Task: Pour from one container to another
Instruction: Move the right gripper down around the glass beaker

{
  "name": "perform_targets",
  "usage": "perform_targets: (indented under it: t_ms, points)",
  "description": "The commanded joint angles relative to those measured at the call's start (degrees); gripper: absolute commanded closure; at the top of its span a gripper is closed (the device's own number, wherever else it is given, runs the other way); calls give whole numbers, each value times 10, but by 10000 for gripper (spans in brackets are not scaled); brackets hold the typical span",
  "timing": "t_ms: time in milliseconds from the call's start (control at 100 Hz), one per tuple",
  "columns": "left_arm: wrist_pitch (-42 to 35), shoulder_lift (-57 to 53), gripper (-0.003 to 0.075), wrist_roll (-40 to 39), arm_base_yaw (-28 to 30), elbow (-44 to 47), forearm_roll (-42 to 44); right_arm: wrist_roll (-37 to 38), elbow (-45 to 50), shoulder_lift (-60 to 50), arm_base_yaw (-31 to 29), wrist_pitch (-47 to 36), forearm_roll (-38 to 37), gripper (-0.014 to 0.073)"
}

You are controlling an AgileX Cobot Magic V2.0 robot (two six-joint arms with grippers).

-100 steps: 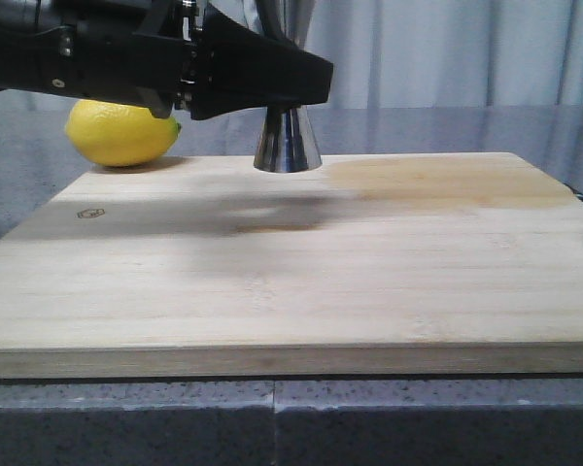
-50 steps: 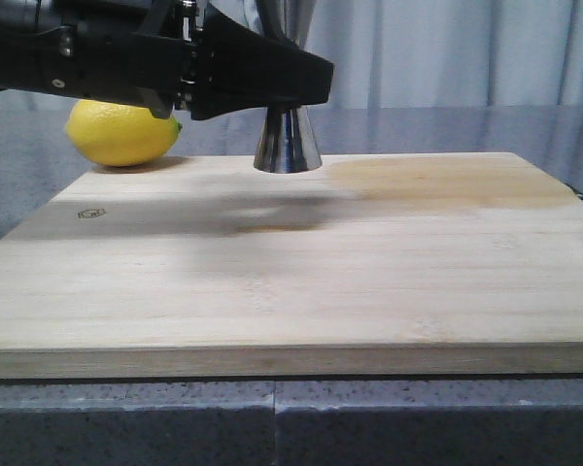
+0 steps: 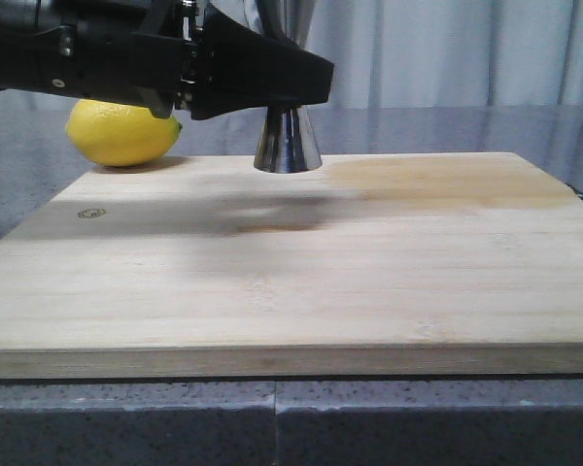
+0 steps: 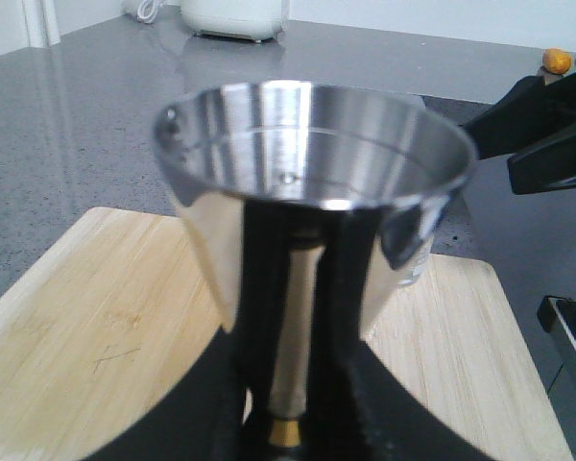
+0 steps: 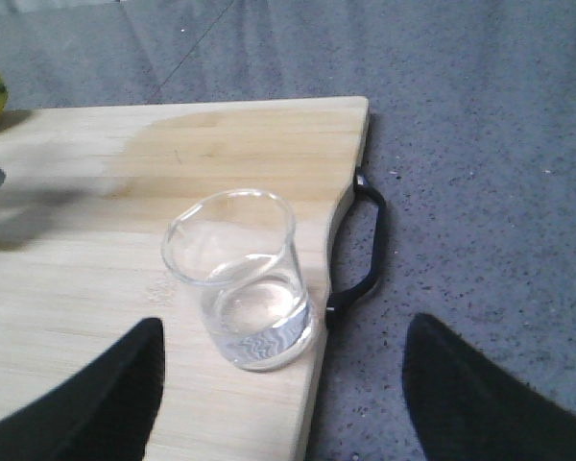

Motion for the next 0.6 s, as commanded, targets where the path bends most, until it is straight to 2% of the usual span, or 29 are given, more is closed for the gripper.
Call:
perform_targets:
  t_ms: [0, 270, 590]
  points:
    - [67, -30, 739, -4, -2, -16, -47, -20, -15, 7, 0, -33, 27, 120]
    - [67, -30, 739, -4, -2, -16, -47, -57, -15, 23, 0, -18, 40, 120]
    - [67, -30, 739, -4, -2, -16, -47, -233, -16, 144, 0, -18, 166, 120]
